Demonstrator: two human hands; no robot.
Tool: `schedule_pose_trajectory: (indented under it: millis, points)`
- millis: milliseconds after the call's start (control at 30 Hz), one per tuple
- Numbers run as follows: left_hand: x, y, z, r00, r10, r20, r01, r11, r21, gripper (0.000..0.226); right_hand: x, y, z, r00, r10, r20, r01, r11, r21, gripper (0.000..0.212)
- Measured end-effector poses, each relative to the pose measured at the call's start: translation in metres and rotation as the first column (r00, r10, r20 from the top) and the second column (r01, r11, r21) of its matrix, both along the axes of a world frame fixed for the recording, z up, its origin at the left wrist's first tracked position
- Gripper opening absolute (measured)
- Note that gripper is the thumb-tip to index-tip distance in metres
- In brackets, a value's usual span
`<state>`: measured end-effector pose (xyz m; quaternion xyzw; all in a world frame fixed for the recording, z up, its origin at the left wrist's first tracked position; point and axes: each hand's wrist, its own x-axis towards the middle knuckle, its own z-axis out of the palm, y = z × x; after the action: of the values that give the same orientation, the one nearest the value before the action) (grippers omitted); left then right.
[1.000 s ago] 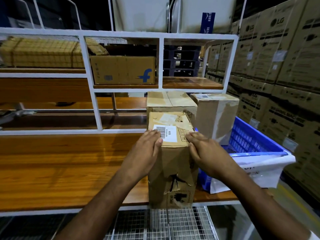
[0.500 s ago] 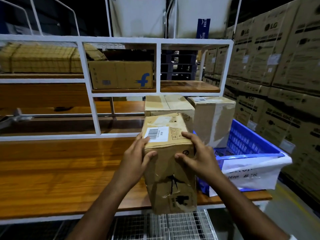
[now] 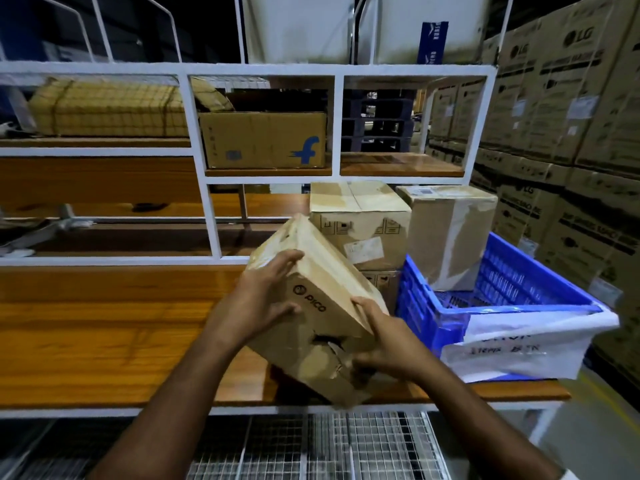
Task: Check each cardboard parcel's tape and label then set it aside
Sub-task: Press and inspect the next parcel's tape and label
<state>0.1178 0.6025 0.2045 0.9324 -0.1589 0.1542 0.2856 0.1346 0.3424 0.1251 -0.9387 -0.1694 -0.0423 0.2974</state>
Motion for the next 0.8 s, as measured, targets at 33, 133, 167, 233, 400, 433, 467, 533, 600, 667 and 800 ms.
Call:
schedule_pose_trajectory:
  millis: [33,133,167,233,400,433,467,533,600,667,800]
  points:
    - [0.001,0.012,-0.014,1.0,0.018,-0.018,-0.019,0.997,-0.077,0.084,0.001,-0.006,-0.016,1.0,-0.026,-0.01,0.026,0.997,-0.072,0.113]
    - [-0.001,0.032,-0.062,0.994,0.069,-0.08,-0.086,0.971,-0.222,0.079,0.0,-0.013,-0.039,0.991,-0.132,0.011,0.131,0.971,-0.202,0.116]
    - [-0.002,0.036,-0.076,0.991,0.083,-0.1,-0.107,0.959,-0.264,0.077,-0.001,-0.012,-0.039,0.989,-0.147,0.024,0.149,0.96,-0.236,0.112]
    - [0.0,0.042,-0.099,0.984,0.115,-0.139,-0.153,0.938,-0.312,0.073,-0.003,-0.007,-0.036,0.986,-0.155,0.064,0.166,0.942,-0.292,0.102]
    - [0.002,0.046,-0.135,0.959,0.219,-0.179,-0.242,0.963,-0.121,0.062,-0.003,0.008,-0.042,0.98,-0.139,0.145,0.183,0.914,-0.362,0.09]
    - [0.003,0.041,-0.135,0.953,0.261,-0.156,-0.269,0.962,-0.037,0.061,-0.002,0.006,-0.046,0.978,-0.156,0.137,0.193,0.926,-0.323,0.089]
    - [0.005,0.035,-0.133,0.943,0.306,-0.131,-0.297,0.951,0.084,0.061,-0.002,0.004,-0.049,0.977,-0.178,0.121,0.205,0.942,-0.265,0.089]
    - [0.01,0.015,-0.128,0.945,0.321,-0.069,-0.283,0.902,0.325,0.065,-0.003,-0.002,-0.054,0.969,-0.23,0.091,0.238,0.967,-0.089,0.093]
    - [0.015,-0.013,-0.125,0.978,0.209,-0.017,-0.179,0.875,0.45,0.075,-0.007,-0.008,-0.059,0.942,-0.32,0.097,0.307,0.943,0.129,0.099]
    - [0.018,-0.045,-0.125,0.996,0.088,-0.018,-0.066,0.855,0.515,0.084,-0.014,-0.015,-0.061,0.906,-0.414,0.089,0.377,0.885,0.274,0.102]
    - [0.025,-0.115,-0.112,0.992,-0.109,-0.065,0.126,0.782,0.61,0.092,-0.025,-0.029,-0.068,0.885,-0.465,0.022,0.424,0.824,0.375,0.081]
